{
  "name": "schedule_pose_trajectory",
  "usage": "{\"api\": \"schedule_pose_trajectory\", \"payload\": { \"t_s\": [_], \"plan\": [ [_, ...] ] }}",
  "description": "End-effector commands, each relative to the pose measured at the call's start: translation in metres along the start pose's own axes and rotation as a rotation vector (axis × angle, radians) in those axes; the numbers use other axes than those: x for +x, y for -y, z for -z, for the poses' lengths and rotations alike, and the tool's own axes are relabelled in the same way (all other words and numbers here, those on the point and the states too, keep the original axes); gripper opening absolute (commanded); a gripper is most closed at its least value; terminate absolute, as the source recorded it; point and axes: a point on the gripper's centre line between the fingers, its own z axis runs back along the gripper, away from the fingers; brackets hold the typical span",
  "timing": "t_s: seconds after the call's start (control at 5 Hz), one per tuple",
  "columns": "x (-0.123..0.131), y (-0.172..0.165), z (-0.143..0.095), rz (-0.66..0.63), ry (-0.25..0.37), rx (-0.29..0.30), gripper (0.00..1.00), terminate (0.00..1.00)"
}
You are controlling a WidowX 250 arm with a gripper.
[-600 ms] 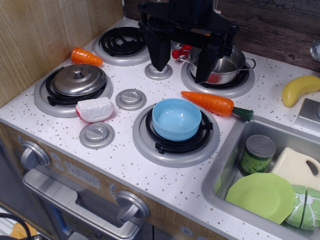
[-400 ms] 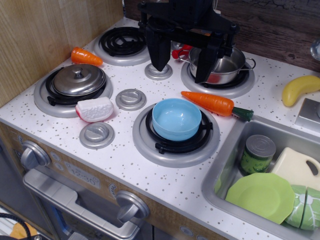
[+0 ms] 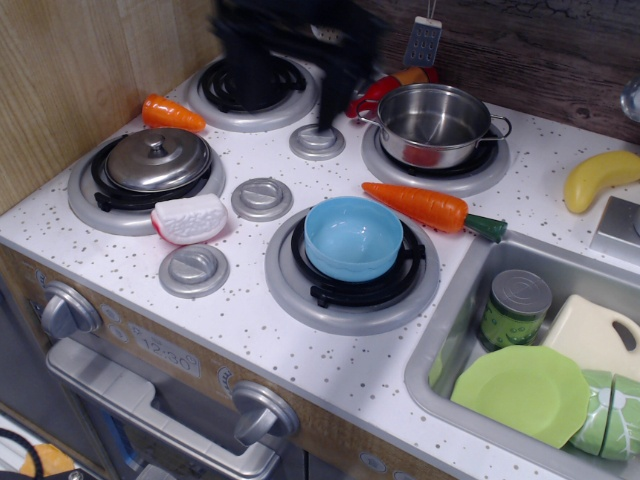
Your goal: Put lid on pot or pan
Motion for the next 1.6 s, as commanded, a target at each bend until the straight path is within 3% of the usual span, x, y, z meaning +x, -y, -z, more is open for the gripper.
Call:
{"api": "schedule_pose_trajectory", "payload": {
  "t_s": [0.0,0.2,0.4,0.8,1.2,1.4],
  "plan": [
    [0.028,-0.075,0.005,-0.021,0.078,0.018,1.0,0.0],
    [0.043,-0.124,0.025,0.012,0.078,-0.028,1.0,0.0],
    [0.049,-0.166,0.052,0.074,0.117,-0.07,1.0,0.0],
    [0.041,-0.171,0.086,0.071,0.17,-0.128,1.0,0.0],
    [0.038,-0.156,0.095,0.085,0.163,-0.12,1.0,0.0],
    [0.042,-0.159,0.101,0.106,0.147,-0.147,1.0,0.0]
  ]
}}
